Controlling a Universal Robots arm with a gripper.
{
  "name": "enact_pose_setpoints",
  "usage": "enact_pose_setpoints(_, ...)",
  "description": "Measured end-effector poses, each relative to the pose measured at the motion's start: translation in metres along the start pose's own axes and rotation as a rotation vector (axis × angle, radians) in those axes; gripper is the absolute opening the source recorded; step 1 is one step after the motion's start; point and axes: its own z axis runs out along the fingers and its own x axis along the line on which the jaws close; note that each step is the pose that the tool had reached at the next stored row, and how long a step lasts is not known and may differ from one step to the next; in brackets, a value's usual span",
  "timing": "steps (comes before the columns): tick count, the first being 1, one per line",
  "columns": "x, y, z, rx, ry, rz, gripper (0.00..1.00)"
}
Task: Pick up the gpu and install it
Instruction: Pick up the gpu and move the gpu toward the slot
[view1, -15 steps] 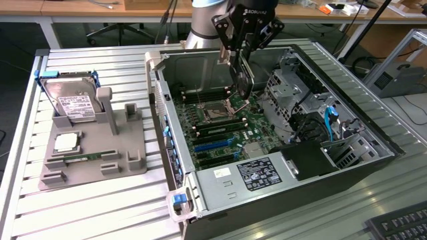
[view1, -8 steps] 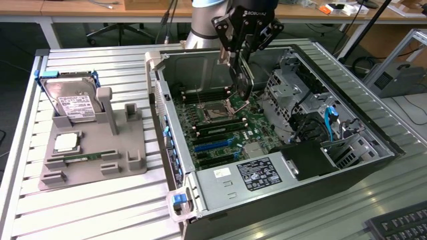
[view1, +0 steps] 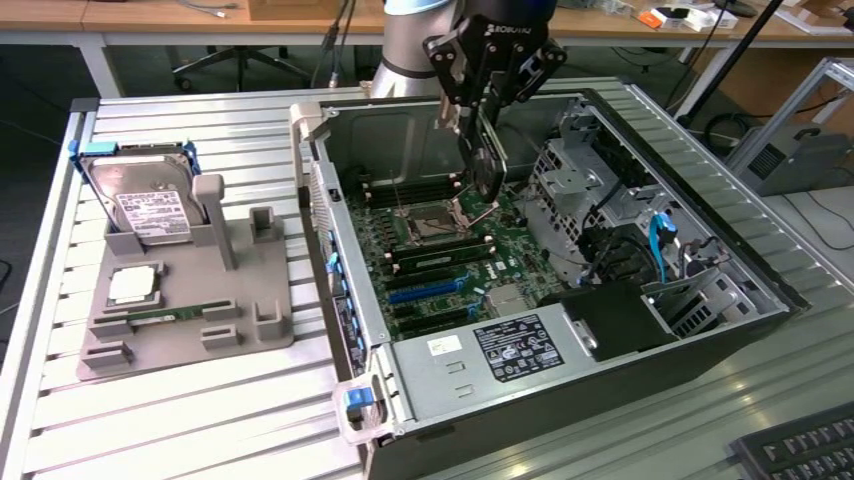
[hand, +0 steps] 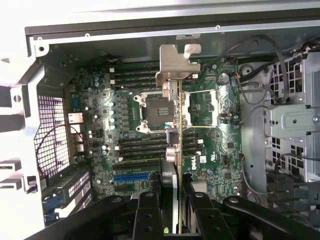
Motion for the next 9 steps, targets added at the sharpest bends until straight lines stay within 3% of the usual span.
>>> enact_pose_setpoints(9, 0.0000, 0.0000, 0.0027, 0.0000, 0.0000, 0.000, 0.27)
